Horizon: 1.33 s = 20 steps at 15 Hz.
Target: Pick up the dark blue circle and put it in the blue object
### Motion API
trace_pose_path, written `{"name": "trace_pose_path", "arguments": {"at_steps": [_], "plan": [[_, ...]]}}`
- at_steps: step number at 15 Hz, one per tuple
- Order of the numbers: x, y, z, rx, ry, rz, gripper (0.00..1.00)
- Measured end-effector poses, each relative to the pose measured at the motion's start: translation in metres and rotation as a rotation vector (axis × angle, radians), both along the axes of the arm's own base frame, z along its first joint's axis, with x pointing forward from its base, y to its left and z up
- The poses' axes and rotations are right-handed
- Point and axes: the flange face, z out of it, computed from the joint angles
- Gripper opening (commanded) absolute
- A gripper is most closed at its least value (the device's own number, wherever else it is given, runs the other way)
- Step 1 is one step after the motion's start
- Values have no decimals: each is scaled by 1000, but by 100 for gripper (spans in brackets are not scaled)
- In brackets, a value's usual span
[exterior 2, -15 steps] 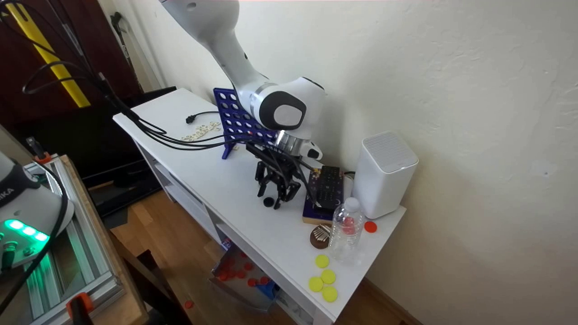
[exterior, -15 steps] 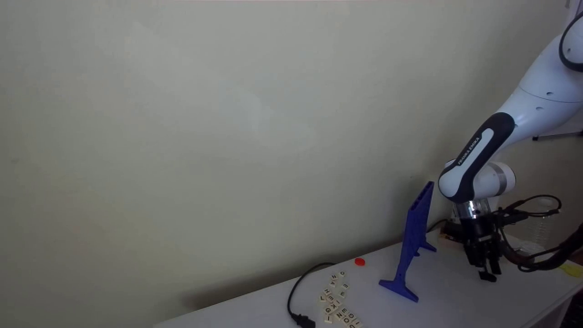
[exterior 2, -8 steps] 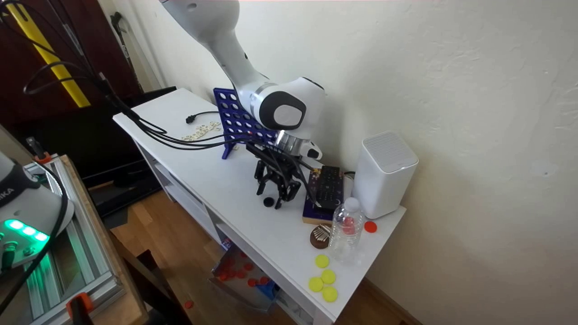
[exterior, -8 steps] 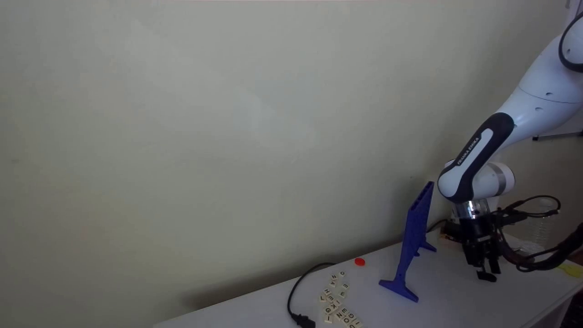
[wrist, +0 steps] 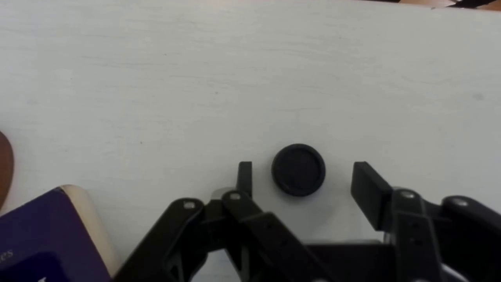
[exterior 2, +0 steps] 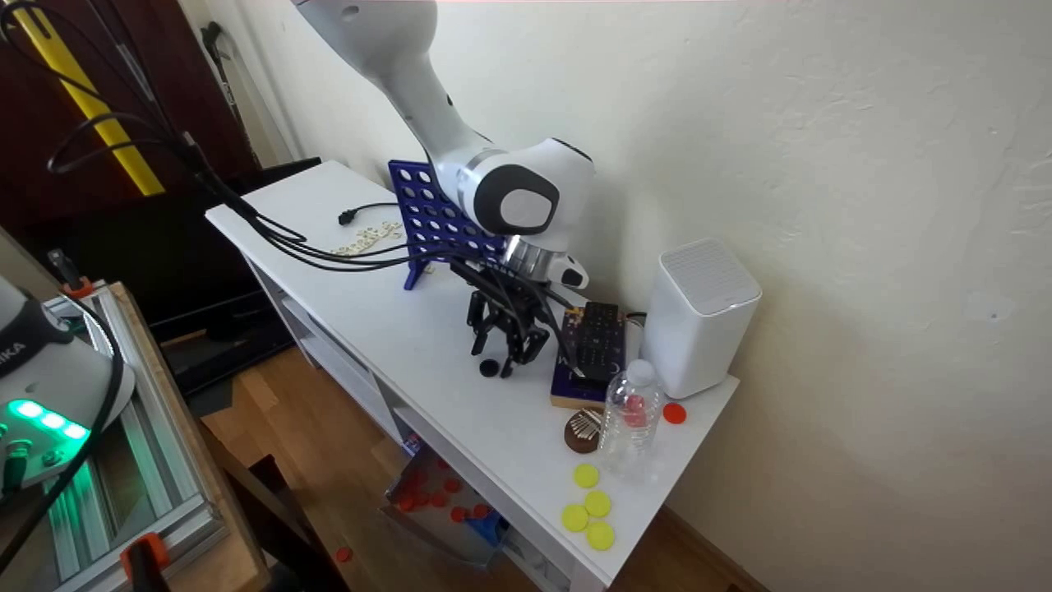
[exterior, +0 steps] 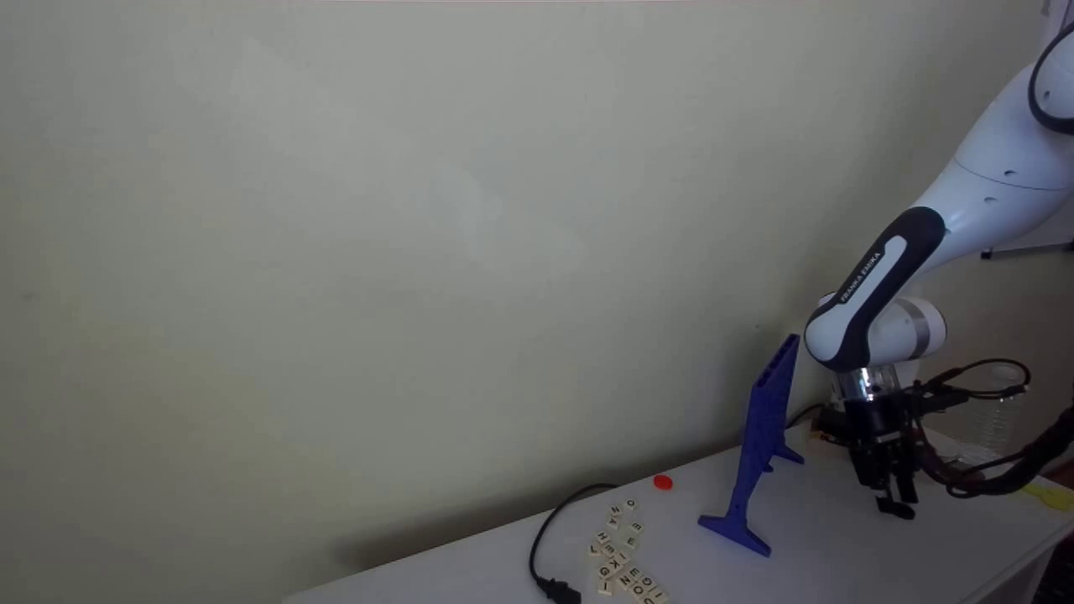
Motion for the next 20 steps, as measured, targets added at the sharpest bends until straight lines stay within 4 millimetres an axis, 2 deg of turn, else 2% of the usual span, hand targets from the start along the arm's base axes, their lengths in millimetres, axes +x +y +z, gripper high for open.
{"name": "trace_pose_path", "arguments": {"at_steps": [7,12,20], "plan": [[2,0,1,-2,-5,-4,57],[3,0,1,-4,-7,-3,58],[4,3,1,-17,0,13,54]]}}
